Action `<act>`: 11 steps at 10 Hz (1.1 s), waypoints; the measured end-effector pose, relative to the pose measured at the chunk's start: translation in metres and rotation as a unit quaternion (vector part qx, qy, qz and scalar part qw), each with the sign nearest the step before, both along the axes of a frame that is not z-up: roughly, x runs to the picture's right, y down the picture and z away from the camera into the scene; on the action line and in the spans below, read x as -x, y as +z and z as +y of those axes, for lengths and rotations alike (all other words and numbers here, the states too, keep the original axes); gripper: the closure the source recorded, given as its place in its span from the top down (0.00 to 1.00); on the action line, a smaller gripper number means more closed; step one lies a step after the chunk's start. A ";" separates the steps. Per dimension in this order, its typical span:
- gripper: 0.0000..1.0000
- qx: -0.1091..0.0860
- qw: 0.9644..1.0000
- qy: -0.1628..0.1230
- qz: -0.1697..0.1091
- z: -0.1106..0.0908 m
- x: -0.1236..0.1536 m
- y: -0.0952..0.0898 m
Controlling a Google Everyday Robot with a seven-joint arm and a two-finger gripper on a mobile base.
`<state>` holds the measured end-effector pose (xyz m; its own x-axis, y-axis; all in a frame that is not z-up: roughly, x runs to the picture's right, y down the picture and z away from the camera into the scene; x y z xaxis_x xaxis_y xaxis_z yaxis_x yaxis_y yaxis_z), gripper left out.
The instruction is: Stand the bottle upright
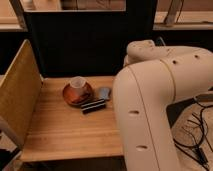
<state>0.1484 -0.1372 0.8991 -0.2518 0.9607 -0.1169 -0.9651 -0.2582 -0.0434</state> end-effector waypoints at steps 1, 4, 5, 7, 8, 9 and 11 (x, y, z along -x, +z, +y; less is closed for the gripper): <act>0.00 -0.016 1.000 -0.013 -0.004 0.000 0.005 -0.004; 0.00 -0.068 0.996 -0.051 -0.005 0.013 0.014 -0.011; 0.00 -0.078 0.995 -0.057 0.001 0.016 0.011 -0.011; 0.00 -0.107 0.992 -0.062 0.015 0.018 0.004 -0.010; 0.00 -0.118 0.991 -0.062 0.018 0.017 0.005 -0.010; 0.00 -0.128 0.990 -0.061 0.020 0.018 0.006 -0.010; 0.02 -0.141 0.988 -0.061 0.021 0.020 0.009 -0.011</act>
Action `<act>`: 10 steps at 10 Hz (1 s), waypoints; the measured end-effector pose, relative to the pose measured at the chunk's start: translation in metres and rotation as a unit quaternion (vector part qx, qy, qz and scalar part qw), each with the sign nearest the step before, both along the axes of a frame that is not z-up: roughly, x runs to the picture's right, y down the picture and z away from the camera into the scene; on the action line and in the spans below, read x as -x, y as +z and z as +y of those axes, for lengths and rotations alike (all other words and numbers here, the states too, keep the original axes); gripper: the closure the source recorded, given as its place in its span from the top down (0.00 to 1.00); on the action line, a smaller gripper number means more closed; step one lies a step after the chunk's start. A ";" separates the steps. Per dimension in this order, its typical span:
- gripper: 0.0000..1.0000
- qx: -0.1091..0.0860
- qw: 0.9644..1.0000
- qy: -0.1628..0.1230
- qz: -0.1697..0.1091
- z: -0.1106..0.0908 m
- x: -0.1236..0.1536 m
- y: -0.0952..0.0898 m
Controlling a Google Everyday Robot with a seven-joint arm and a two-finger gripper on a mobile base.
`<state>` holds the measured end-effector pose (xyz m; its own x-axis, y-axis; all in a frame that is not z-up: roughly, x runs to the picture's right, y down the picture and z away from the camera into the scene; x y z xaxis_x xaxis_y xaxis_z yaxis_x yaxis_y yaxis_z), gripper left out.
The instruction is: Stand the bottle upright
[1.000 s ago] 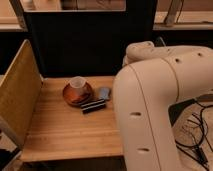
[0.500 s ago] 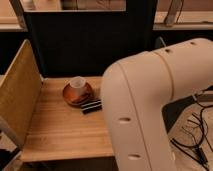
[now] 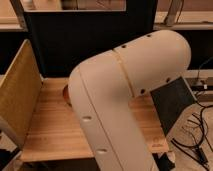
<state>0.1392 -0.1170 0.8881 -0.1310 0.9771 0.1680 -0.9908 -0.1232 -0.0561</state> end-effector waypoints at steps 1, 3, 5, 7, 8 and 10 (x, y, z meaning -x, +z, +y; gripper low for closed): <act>0.11 -0.001 1.000 0.000 0.000 0.000 0.000 0.000; 0.31 -0.001 1.000 0.000 0.000 0.000 0.000 0.000; 0.52 -0.001 1.000 0.000 0.000 0.001 0.000 0.000; 0.70 -0.001 1.000 0.000 0.000 0.001 -0.001 0.000; 0.77 -0.001 1.000 0.001 0.001 0.001 -0.001 0.000; 0.80 0.000 1.000 0.000 0.001 0.001 -0.001 0.001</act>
